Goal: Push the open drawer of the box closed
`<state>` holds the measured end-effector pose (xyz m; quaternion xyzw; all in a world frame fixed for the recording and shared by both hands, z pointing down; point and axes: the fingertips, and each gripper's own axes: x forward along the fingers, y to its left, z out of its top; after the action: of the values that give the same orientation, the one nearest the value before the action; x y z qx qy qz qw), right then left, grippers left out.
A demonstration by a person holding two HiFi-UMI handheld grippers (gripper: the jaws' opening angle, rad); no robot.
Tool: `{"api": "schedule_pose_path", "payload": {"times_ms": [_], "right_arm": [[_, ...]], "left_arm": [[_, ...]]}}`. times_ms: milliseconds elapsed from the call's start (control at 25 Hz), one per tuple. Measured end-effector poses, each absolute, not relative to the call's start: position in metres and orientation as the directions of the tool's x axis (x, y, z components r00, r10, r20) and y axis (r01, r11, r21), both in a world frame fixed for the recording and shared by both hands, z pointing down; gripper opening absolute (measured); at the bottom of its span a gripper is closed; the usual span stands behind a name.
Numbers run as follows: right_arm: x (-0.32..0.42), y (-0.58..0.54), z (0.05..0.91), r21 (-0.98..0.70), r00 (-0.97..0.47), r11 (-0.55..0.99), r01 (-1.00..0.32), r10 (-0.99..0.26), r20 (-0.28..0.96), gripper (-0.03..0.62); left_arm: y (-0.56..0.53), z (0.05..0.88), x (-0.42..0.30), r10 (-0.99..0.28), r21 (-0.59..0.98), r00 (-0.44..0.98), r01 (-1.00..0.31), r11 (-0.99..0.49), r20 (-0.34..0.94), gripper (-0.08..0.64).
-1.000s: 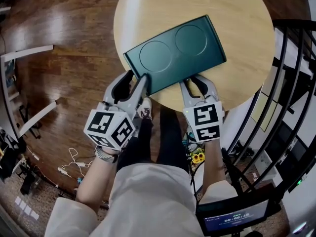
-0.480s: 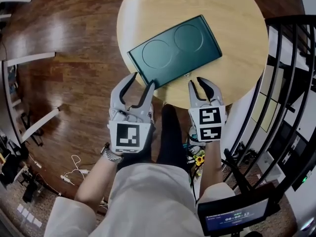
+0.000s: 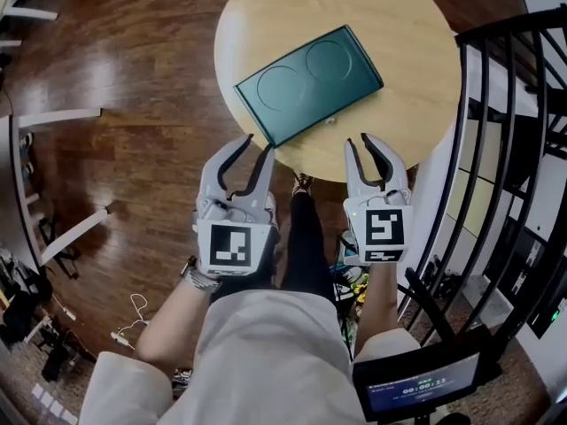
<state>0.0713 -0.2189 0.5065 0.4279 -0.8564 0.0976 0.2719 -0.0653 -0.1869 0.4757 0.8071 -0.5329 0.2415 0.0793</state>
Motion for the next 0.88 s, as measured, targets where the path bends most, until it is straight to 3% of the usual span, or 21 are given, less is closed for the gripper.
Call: {"api": "schedule_pose_path", "payload": {"times_ms": [160,200,280,880], "right_arm": [[0.059,-0.204,0.466,0.045,-0.545,0.623,-0.781,-0.715,0.437,0.085],[0.058,-0.199,0.458,0.049,-0.55,0.623,-0.781,-0.723,0.418,0.04],[0.057,-0.188,0.445,0.062,-0.554,0.622,-0.781,-0.734,0.394,0.01],[0.079,-0.113,0.364,0.08,-0.492,0.523,-0.848,-0.836,0.243,0.003]], "left_arm": [[-0.177,0.462,-0.063,-0.832,-0.11,0.334,-0.901,-0.42,0.442,0.081],[-0.173,0.459,-0.062,-0.832,-0.11,0.341,-0.898,-0.426,0.437,0.069],[-0.165,0.454,-0.059,-0.83,-0.114,0.358,-0.889,-0.443,0.428,0.054],[-0.121,0.391,-0.052,-0.887,-0.004,0.399,-0.912,-0.411,0.234,0.015]]}}
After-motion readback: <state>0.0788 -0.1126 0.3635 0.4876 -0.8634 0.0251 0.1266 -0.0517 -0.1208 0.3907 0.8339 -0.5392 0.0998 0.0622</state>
